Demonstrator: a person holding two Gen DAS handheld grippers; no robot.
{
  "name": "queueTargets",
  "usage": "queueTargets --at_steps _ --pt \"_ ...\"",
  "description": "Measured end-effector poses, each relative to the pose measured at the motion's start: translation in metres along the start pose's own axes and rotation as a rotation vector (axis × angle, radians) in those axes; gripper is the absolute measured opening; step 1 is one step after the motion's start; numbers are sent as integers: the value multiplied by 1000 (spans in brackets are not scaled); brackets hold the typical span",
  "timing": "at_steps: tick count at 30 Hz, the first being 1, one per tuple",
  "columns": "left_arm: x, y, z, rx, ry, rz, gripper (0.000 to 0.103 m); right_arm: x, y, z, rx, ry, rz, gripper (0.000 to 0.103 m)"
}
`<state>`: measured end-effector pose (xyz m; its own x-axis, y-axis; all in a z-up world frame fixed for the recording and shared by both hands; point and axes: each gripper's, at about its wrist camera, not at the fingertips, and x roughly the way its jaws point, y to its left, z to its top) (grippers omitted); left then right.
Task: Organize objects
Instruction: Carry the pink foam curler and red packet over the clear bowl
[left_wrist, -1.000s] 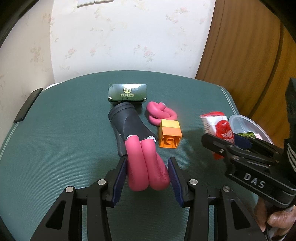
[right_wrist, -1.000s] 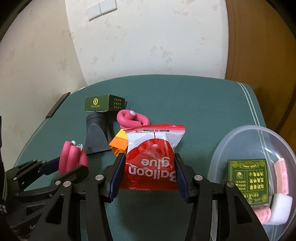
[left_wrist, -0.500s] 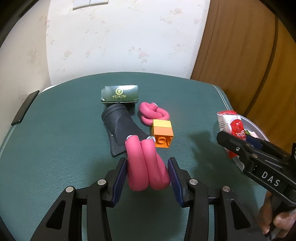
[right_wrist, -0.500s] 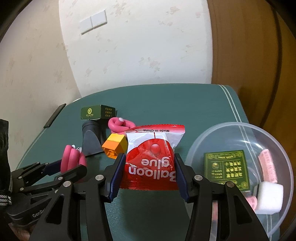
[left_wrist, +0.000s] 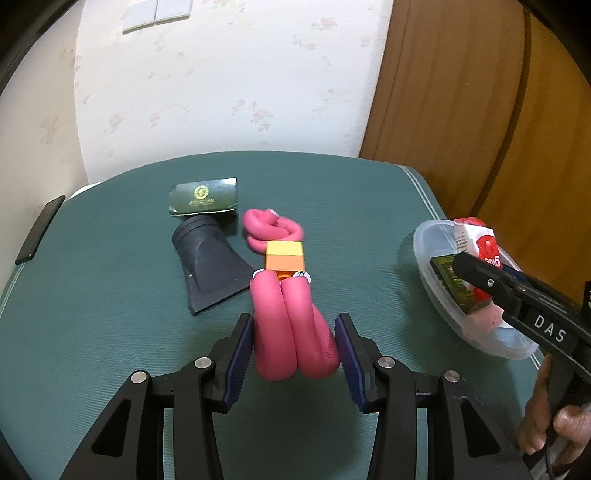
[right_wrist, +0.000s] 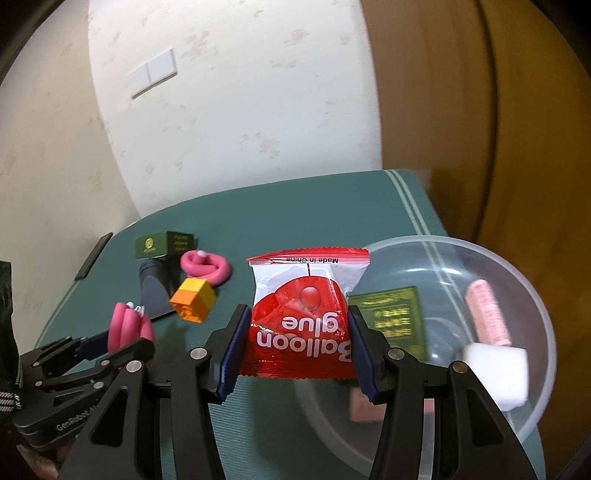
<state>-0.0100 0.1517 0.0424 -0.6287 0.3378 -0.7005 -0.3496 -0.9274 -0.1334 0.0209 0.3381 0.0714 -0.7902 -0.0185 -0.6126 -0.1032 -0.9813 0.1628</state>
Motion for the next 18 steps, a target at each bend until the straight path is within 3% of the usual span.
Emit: queueTargets --at_steps 18 --pt "0 -49 10 69 1 -43 48 -21 -62 1 82 -32 -84 52"
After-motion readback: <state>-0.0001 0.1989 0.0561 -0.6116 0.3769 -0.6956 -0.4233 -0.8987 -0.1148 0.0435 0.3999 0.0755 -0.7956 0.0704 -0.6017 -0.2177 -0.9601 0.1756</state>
